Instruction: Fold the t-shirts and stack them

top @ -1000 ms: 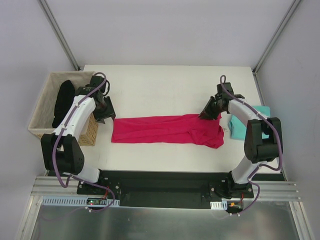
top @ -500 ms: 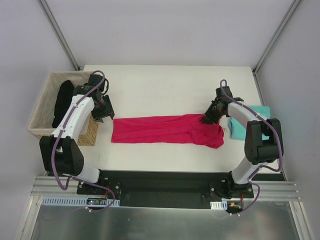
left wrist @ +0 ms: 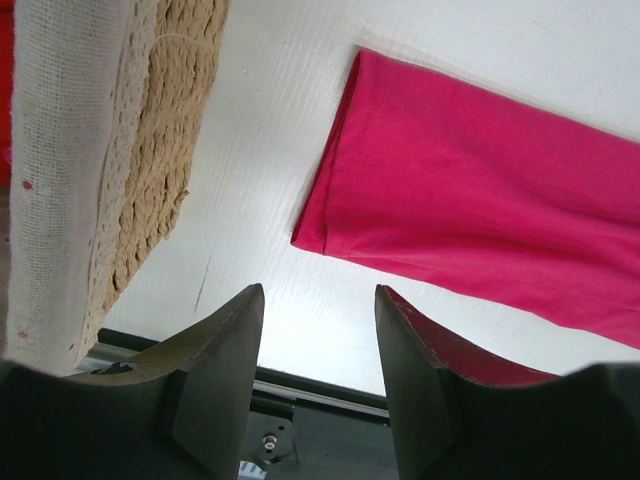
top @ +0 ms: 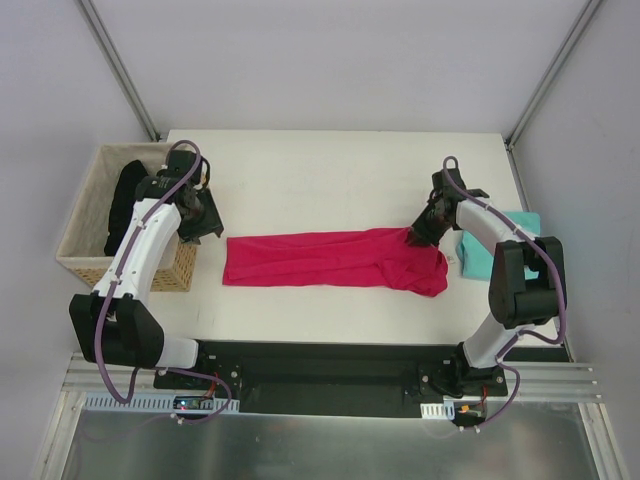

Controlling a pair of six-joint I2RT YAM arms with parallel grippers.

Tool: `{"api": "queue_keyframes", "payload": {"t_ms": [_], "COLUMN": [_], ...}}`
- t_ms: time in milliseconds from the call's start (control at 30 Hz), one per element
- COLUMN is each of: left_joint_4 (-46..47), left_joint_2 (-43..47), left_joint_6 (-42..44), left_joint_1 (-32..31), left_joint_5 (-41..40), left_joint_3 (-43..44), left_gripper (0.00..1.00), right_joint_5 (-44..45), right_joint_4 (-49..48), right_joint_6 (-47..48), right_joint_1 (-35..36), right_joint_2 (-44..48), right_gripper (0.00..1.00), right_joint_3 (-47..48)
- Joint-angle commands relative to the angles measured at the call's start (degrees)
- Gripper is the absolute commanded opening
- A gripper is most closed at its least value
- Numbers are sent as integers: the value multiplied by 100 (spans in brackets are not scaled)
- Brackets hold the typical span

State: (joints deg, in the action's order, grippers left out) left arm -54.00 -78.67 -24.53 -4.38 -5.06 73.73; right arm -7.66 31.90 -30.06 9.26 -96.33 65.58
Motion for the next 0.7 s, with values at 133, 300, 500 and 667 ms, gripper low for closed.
{"api": "queue_keyframes", "payload": {"t_ms": [133,300,500,667], "left_joint_4": [-190,-173,-190,-190], "left_joint_2": [326,335,274,230], "left_joint_6": [-122,-131,-25,10], "left_joint_1": [69,69,69,78], "left_joint_5": [-188,-215,-232,-215], "left_joint_3": [88,176,264,317], "left_gripper": [49,47,45,45], "right_joint_5": [274,344,625,1099], "right_joint_4": [264,220,317,545], "right_joint_6": [-122,-96,-193,-412], "right_joint_1": [24,6,-3,6], "right_joint_2": [-43,-192,-228,-158], "right_gripper": [13,1,1,1], "right_joint_3": [139,130,122,121]}}
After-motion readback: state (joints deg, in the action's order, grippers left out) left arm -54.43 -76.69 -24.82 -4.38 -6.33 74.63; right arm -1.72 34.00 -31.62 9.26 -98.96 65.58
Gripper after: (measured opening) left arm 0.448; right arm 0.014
